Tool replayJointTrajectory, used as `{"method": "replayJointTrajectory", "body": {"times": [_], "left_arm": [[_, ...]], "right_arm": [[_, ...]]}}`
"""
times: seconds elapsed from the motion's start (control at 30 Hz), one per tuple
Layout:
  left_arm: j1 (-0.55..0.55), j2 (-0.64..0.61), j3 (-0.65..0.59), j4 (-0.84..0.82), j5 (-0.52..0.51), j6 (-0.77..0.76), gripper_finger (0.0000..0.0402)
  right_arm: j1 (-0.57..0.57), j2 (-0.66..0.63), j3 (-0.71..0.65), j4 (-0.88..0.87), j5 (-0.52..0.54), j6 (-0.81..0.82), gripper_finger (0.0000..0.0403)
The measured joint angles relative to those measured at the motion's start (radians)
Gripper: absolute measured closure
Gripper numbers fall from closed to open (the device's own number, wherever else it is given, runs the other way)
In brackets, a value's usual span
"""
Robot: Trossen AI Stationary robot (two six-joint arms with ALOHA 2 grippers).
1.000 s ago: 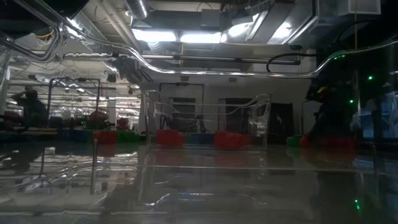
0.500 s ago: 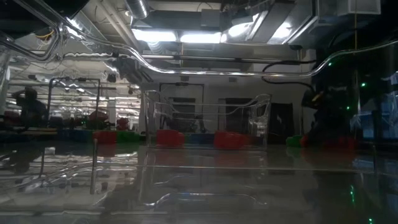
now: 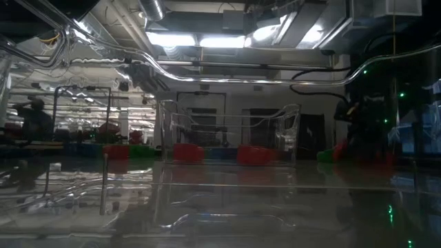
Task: Sort blocks
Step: Put the red game piece into the top right transparent bin
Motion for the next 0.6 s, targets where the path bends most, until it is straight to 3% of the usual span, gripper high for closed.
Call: {"method": "replayJointTrajectory", "body": {"times": [0.3, 0.6], "left_arm": [[0.0, 0.0, 0.0, 0.0, 0.0, -0.003, 0.0396], [0.0, 0.0, 0.0, -0.003, 0.0, -0.01, 0.0396]], "right_arm": [[0.012, -0.081, 0.093, -0.072, -0.098, -0.037, 0.0394], [0.195, -0.117, 0.365, -0.236, -0.094, -0.105, 0.0398]]}}
